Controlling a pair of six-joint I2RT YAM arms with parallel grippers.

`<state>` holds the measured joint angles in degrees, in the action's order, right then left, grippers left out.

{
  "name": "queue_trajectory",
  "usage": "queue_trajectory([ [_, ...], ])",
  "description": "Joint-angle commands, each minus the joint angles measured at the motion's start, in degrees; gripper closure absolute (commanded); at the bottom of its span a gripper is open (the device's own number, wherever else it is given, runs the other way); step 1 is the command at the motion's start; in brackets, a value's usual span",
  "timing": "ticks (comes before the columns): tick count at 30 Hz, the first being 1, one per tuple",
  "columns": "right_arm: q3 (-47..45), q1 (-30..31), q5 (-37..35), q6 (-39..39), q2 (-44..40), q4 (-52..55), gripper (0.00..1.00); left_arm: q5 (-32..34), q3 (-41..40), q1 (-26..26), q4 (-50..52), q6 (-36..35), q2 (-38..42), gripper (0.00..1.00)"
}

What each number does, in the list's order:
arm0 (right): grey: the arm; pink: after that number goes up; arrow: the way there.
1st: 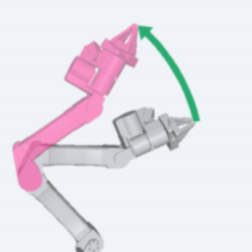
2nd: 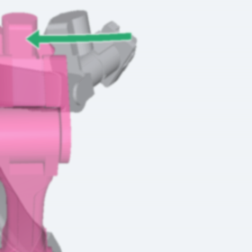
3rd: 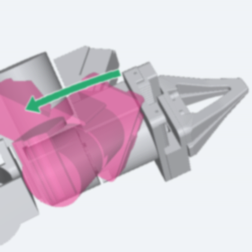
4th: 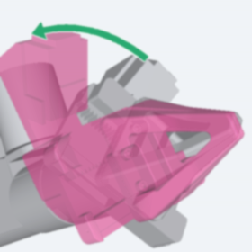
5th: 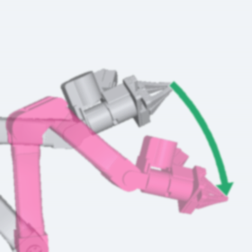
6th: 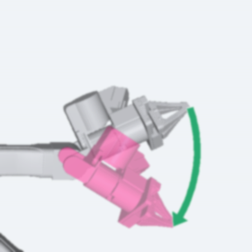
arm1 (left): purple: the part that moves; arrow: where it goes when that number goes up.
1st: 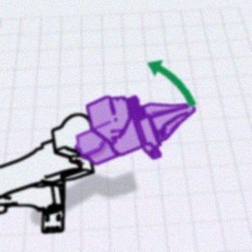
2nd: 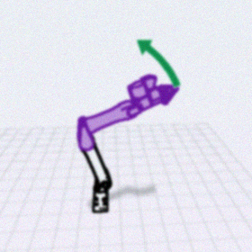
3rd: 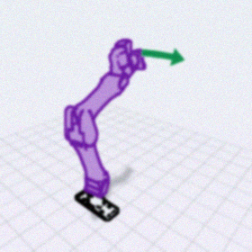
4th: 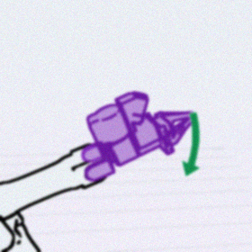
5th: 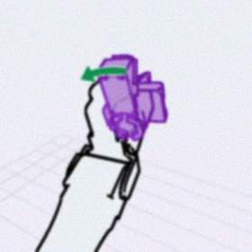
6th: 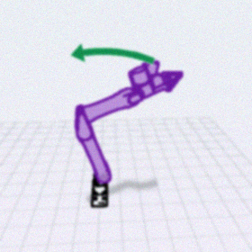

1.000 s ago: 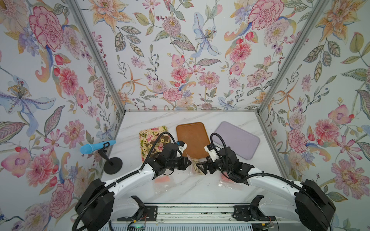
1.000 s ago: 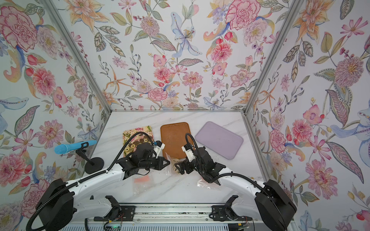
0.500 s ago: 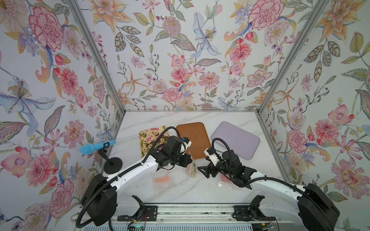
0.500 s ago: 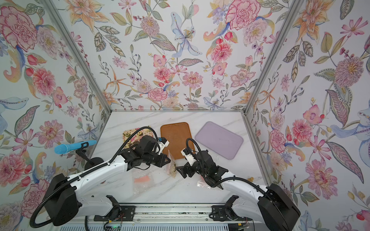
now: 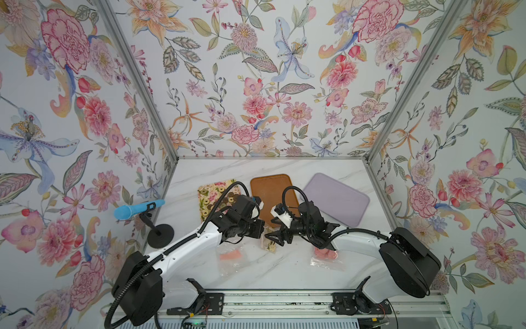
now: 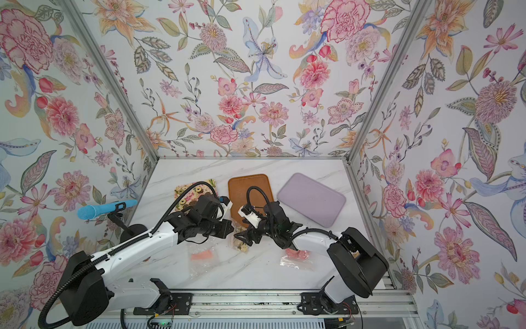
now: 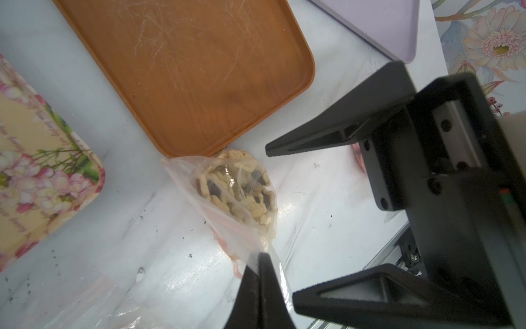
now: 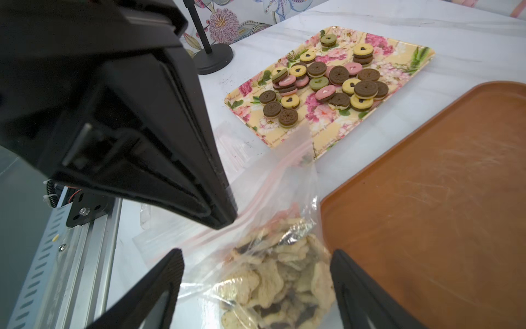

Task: Pour cookies out of the ziploc bag
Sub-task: Open the ziploc bag at the center of the board.

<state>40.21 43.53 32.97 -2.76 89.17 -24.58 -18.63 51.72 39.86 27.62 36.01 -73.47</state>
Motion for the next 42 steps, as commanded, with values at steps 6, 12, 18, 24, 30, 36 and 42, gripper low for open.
queue_trajectory([
  [6, 2.2, -0.1, 4.1, -1.3, 4.1, -2.9, 0.18, 3.1, -1.4, -0.6, 3.4, 1.9, 4.5, 1.0],
  [12, 3.6, 0.1, 6.4, -2.0, 6.4, -3.3, 0.21, 2.5, -1.9, -0.6, 3.0, 1.3, 3.5, 1.0],
  [18, 5.2, 0.4, 7.1, -2.8, 9.7, -3.5, 0.25, 3.1, -0.6, -0.6, 4.5, 0.6, 3.5, 1.0],
  [24, 5.0, 0.1, 5.5, -3.2, 10.5, -3.6, 0.28, 3.5, 0.1, -0.5, 5.5, 0.5, 4.1, 1.0],
  [30, 5.1, -1.4, 3.6, -2.4, 10.5, -3.6, 0.33, 3.3, 0.6, -0.6, 5.6, 0.1, 3.8, 1.0],
  [36, 8.8, -0.2, 4.6, -5.6, 13.2, 2.4, 0.42, 3.5, 1.6, -0.6, 6.0, -0.1, 3.6, 1.0],
  [42, 7.8, 1.9, 7.5, -8.7, 12.3, 1.6, 0.4, 4.0, 2.6, -0.6, 6.0, -0.1, 3.0, 1.0],
])
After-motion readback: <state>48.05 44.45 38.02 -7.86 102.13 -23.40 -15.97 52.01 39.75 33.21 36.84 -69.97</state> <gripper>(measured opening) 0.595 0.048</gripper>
